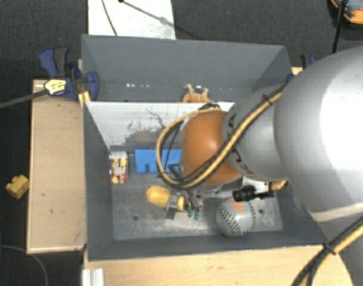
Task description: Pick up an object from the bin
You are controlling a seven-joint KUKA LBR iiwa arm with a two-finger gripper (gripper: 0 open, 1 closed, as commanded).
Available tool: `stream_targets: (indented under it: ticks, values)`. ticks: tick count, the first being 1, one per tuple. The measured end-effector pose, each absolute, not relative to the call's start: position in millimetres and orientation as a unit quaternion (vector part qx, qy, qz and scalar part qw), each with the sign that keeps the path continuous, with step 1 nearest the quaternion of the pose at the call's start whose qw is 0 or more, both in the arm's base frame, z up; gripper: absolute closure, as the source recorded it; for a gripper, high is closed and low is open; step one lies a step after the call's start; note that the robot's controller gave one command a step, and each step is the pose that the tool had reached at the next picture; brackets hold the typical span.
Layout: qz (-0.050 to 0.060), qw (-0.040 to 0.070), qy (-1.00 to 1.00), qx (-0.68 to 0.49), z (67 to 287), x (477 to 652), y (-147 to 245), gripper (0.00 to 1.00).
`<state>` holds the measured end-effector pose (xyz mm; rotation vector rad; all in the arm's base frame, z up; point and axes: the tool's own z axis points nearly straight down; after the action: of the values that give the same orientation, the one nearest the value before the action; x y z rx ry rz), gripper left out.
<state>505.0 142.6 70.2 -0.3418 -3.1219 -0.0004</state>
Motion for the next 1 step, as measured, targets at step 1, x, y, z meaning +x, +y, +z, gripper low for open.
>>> stream_targets:
  ticks: [1]
  values:
    - [0.0, 0.0, -0.994, -0.112, 70.2, 505.1, 142.6, 1.0]
